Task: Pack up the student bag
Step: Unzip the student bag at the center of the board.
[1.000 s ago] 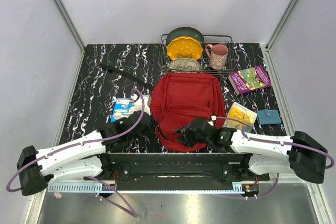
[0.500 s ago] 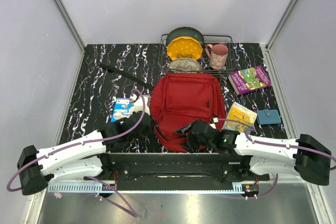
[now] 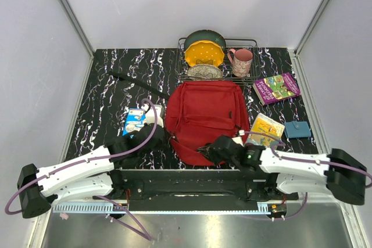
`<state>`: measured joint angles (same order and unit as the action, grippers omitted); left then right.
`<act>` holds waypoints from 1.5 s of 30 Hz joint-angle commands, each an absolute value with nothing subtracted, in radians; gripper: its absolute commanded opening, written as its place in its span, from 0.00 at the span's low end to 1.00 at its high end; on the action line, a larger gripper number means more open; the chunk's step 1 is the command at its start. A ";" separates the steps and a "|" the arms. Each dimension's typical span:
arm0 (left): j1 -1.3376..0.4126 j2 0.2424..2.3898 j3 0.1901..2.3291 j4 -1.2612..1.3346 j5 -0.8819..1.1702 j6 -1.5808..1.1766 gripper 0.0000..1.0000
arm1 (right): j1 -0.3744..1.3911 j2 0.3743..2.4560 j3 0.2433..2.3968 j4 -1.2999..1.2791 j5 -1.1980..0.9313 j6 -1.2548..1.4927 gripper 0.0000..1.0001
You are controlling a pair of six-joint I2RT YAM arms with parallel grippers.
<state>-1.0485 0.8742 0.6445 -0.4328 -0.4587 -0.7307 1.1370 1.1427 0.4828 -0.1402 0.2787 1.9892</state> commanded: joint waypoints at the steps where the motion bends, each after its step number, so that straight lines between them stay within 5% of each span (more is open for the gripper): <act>1: -1.036 0.894 0.667 -0.494 -0.598 -0.721 0.00 | 1.141 0.967 0.416 -0.221 0.364 1.919 0.00; 11: -0.795 1.063 0.614 -0.221 -0.469 -0.575 0.00 | 1.141 0.790 0.247 -0.177 0.238 1.822 0.00; 21: -0.746 1.157 0.655 -0.316 -0.469 -0.588 0.00 | 1.141 0.864 0.319 -0.161 0.247 1.672 0.00; 23: -0.745 1.108 0.658 -0.336 -0.434 -0.578 0.14 | 1.141 0.903 0.368 -0.160 0.255 1.597 0.00; 27: -0.746 0.900 0.675 -0.397 -0.433 -0.566 0.77 | 1.140 1.034 0.503 -0.163 0.220 1.401 0.00; 28: -0.746 0.866 0.684 -0.414 -0.446 -0.555 0.83 | 1.140 1.066 0.567 -0.169 0.201 1.363 0.00; 31: -0.746 0.773 0.730 -0.495 -0.480 -0.540 0.92 | 1.140 1.186 0.670 -0.167 0.115 1.217 0.00; 38: -0.744 0.718 0.764 -0.589 -0.486 -0.541 0.97 | 1.138 1.296 0.684 -0.094 0.087 1.196 0.00; 40: -0.744 0.724 0.755 -0.581 -0.453 -0.543 0.97 | 1.140 1.293 0.670 -0.094 0.084 1.209 0.15; 41: -0.745 0.733 0.744 -0.572 -0.440 -0.543 0.97 | 1.138 1.270 0.661 -0.097 0.084 1.225 0.40; 45: -0.746 0.750 0.733 -0.565 -0.410 -0.540 0.98 | 1.138 1.119 0.641 -0.152 0.139 1.214 0.77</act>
